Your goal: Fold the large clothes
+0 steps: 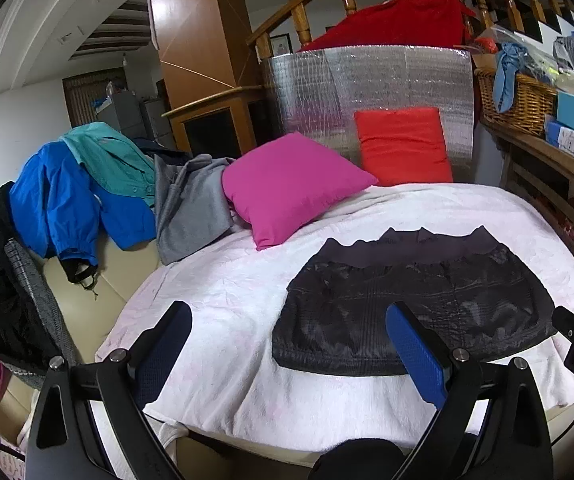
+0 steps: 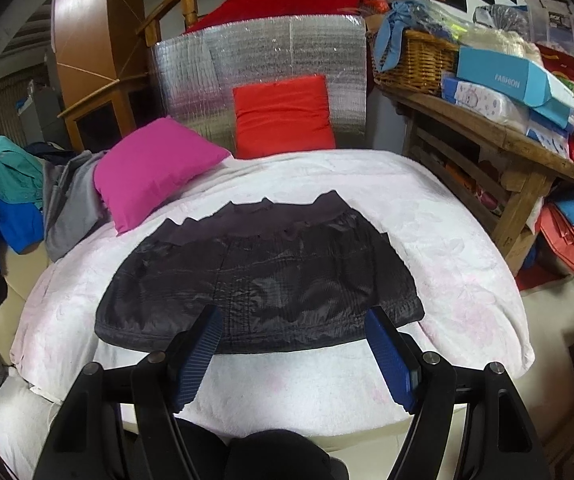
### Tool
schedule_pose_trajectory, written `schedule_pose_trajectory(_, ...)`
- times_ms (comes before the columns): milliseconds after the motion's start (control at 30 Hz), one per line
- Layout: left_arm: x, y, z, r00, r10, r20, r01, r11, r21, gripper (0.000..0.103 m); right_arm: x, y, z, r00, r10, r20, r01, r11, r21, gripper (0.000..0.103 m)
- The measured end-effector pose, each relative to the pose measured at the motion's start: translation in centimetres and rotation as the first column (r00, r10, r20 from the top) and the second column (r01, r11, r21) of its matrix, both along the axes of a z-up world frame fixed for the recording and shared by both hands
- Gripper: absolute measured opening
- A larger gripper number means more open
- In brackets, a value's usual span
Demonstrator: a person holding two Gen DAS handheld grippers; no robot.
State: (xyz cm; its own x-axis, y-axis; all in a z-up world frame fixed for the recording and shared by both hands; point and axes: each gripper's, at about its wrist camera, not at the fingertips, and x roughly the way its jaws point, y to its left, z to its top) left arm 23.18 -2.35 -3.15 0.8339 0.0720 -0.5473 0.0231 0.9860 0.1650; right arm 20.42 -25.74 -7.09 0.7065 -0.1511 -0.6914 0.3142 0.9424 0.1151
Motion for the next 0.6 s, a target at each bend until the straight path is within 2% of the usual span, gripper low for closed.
schedule_pose_trajectory(600, 3.7, 1.2, -1.5, 0.999, -0.034, -0.032, 0.032, 0.999, -0.036, 0.098, 3.3, 2.0, -1.3, 0.998, -0.022, -0.061, 0.020, 0.999, -0.046, 0.077)
